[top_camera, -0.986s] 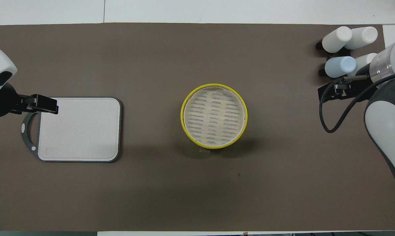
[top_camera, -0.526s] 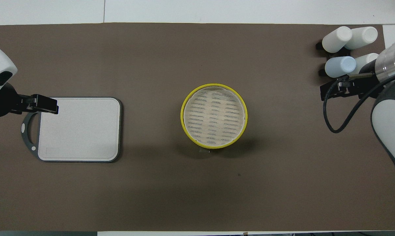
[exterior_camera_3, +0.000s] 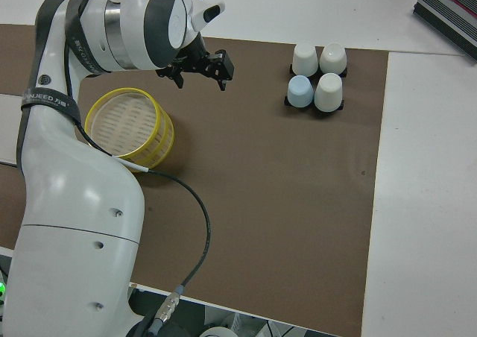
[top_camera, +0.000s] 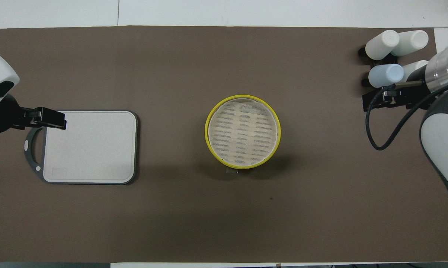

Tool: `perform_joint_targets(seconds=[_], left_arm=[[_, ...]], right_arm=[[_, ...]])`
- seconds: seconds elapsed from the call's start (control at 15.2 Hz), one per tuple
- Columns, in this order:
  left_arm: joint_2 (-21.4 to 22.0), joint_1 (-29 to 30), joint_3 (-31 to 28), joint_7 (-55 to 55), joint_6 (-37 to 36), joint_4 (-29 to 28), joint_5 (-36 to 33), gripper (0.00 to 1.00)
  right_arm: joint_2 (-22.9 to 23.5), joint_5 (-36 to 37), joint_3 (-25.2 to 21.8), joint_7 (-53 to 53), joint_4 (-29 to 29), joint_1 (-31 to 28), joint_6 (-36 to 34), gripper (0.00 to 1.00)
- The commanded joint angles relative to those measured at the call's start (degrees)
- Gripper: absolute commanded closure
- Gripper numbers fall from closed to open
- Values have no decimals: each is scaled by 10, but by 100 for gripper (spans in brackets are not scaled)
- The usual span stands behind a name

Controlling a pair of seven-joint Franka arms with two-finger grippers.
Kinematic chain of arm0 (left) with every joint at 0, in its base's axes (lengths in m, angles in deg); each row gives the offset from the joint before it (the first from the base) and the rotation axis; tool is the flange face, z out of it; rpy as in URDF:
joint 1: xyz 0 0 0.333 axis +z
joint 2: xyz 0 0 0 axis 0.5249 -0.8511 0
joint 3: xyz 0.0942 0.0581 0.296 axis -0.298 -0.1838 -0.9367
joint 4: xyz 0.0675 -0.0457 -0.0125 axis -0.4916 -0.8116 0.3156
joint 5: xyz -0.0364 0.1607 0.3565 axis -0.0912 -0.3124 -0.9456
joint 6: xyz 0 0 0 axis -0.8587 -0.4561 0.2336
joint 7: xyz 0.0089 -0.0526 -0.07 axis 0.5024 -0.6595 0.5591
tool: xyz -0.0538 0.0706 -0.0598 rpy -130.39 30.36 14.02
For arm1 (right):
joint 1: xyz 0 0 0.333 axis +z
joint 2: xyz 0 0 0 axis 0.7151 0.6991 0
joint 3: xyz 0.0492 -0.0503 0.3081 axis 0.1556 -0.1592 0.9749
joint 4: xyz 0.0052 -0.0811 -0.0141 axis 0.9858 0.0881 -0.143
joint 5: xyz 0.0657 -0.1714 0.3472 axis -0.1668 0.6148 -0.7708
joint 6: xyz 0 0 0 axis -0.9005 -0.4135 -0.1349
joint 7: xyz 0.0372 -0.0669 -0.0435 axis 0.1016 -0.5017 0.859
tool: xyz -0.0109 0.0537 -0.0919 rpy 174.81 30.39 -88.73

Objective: Place bun in steamer

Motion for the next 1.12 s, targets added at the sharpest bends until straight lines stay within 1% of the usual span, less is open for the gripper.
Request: perform_joint_targets(seconds=[0.0,0.2,0.39,1.05], left_arm=[[11,-4,-1,-4,-4,-5,-9,0],[11,-4,-1,-4,-4,-5,-9,0],[11,-4,-1,-4,-3,-5,-9,0],[11,-4,-1,-4,-4,-5,-9,0]], right_arm=[[1,-11,-4,11,1,5,8,0],[1,-11,-5,1,2,23,9,0],[1,-11,-13,3,2,23,9,0],[1,-11,-13,2,2,21,8,0]])
